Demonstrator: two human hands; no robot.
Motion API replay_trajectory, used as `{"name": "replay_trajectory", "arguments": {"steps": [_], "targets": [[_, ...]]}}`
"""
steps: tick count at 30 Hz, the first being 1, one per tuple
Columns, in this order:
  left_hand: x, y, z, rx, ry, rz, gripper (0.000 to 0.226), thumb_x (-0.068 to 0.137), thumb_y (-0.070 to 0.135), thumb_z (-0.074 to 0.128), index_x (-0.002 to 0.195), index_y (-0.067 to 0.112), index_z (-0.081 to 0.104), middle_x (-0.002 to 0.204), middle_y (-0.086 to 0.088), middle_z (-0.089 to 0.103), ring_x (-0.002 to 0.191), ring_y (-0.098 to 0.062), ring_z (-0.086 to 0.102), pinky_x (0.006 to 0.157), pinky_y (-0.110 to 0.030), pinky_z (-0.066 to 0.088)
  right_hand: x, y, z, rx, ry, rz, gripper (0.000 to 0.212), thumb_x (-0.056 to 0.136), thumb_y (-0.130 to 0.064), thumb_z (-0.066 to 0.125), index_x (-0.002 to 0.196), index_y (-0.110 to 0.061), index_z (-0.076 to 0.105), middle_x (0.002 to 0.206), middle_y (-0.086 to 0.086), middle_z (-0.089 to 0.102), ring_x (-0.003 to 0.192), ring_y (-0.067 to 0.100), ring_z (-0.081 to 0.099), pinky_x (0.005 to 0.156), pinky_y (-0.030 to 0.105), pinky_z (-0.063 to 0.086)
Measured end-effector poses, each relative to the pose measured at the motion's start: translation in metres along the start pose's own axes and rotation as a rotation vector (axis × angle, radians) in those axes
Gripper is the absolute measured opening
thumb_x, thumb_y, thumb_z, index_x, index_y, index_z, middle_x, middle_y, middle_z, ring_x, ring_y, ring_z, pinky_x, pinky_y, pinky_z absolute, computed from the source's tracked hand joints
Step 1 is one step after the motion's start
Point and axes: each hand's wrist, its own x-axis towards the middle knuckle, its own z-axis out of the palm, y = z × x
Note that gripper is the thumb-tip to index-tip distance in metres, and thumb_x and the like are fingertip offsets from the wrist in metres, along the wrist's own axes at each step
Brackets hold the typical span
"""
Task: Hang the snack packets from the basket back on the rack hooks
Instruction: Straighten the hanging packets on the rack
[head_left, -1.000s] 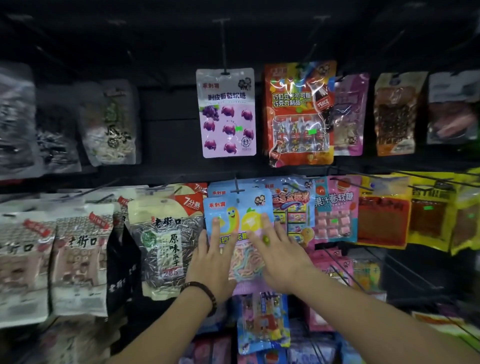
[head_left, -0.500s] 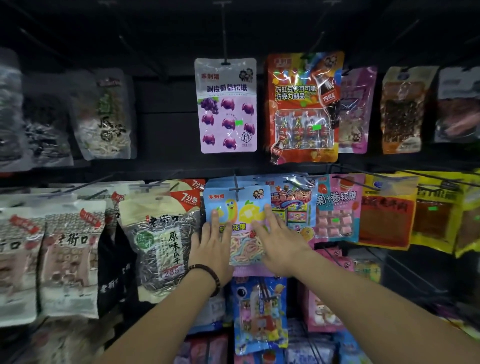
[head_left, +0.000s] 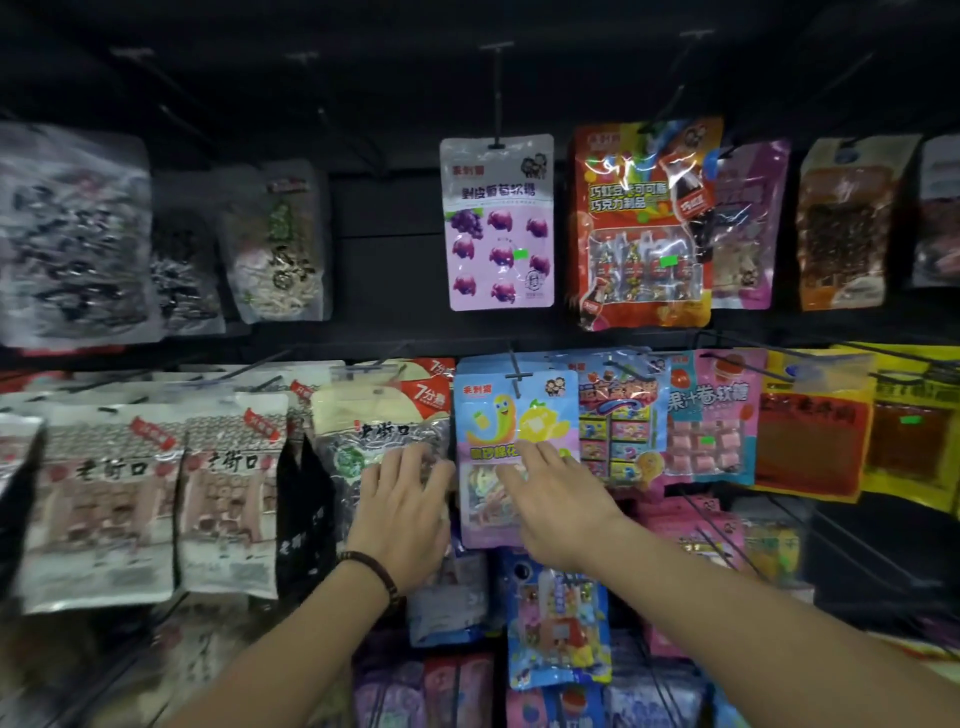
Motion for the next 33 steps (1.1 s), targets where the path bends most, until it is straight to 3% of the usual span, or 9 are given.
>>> {"name": "replay_trajectory", "arguments": {"steps": [2, 5, 9, 13, 18, 23, 28, 33], "targets": [[-0.011, -0.02, -0.003, 0.031, -0.023, -0.071, 0.062, 0.073, 0.039, 0.07, 0.131, 0.023, 0.056, 0.14, -0.013, 0.047, 0.121, -0.039, 0.049, 0.092, -0.051, 0.045, 0.006, -0.027, -0.005, 0.01, 0.054, -0.076, 0.067, 0.096, -0.027, 0.058, 0.156, -0.012, 0.031, 0.164, 0.021, 0.02, 0.15, 0.043, 0.023, 0.118, 0.056, 0.037], [-0.021, -0.046, 0.002, 0.038, -0.102, -0.204, 0.087, 0.073, 0.049, 0.076, 0.15, 0.028, 0.041, 0.158, -0.018, 0.035, 0.138, -0.044, 0.041, 0.104, -0.058, 0.042, 0.024, -0.065, -0.006, 0.029, 0.09, -0.132, 0.083, 0.097, -0.032, 0.059, 0.165, -0.018, 0.013, 0.173, 0.02, -0.001, 0.159, 0.043, 0.004, 0.125, 0.058, 0.026], [-0.024, -0.065, 0.021, -0.015, -0.18, -0.198, 0.116, 0.069, 0.062, 0.078, 0.163, 0.029, 0.018, 0.169, -0.019, 0.017, 0.148, -0.044, 0.032, 0.109, -0.06, 0.044, 0.049, -0.092, 0.001, 0.026, 0.11, -0.113, 0.099, 0.095, -0.039, 0.063, 0.167, -0.022, -0.001, 0.172, 0.021, -0.023, 0.161, 0.041, -0.016, 0.13, 0.061, 0.007], [-0.019, -0.067, 0.038, -0.076, -0.184, -0.155, 0.121, 0.079, 0.066, 0.068, 0.165, 0.03, -0.009, 0.173, -0.015, -0.017, 0.16, -0.039, 0.003, 0.123, -0.056, 0.028, 0.066, -0.096, 0.008, 0.056, 0.095, -0.055, 0.103, 0.094, -0.038, 0.065, 0.168, -0.022, -0.005, 0.171, 0.022, -0.028, 0.16, 0.041, -0.021, 0.13, 0.061, 0.001], [-0.005, -0.071, 0.058, -0.125, -0.199, -0.154, 0.12, 0.084, 0.068, 0.061, 0.162, 0.032, -0.022, 0.171, -0.011, -0.025, 0.161, -0.038, -0.005, 0.126, -0.056, 0.021, 0.091, -0.093, 0.015, 0.084, 0.062, -0.031, 0.105, 0.094, -0.035, 0.065, 0.168, -0.022, -0.008, 0.17, 0.021, -0.029, 0.16, 0.04, -0.023, 0.131, 0.06, 0.002], [0.018, -0.081, 0.079, -0.165, -0.237, -0.156, 0.125, 0.08, 0.071, 0.066, 0.162, 0.033, -0.021, 0.168, -0.008, -0.034, 0.161, -0.036, -0.009, 0.126, -0.059, 0.02, 0.122, -0.089, 0.014, 0.063, 0.039, 0.005, 0.102, 0.093, -0.035, 0.064, 0.168, -0.018, -0.003, 0.172, 0.024, -0.02, 0.162, 0.04, -0.014, 0.131, 0.057, 0.005], [0.04, -0.083, 0.086, -0.203, -0.312, -0.163, 0.128, 0.08, 0.066, 0.069, 0.161, 0.032, -0.024, 0.166, -0.009, -0.039, 0.16, -0.038, -0.016, 0.126, -0.06, 0.013, 0.144, -0.084, 0.01, 0.075, 0.057, 0.061, 0.09, 0.086, -0.03, 0.066, 0.161, -0.019, 0.016, 0.172, 0.026, 0.0, 0.155, 0.043, 0.018, 0.124, 0.053, 0.026], [0.046, -0.081, 0.085, -0.228, -0.33, -0.163, 0.132, 0.075, 0.074, 0.068, 0.161, 0.033, -0.023, 0.17, -0.009, -0.031, 0.16, -0.039, -0.007, 0.125, -0.06, 0.015, 0.153, -0.085, 0.01, 0.097, 0.069, 0.088, 0.077, 0.084, -0.03, 0.067, 0.149, -0.019, 0.028, 0.171, 0.027, 0.007, 0.148, 0.043, 0.027, 0.118, 0.051, 0.031]]}}
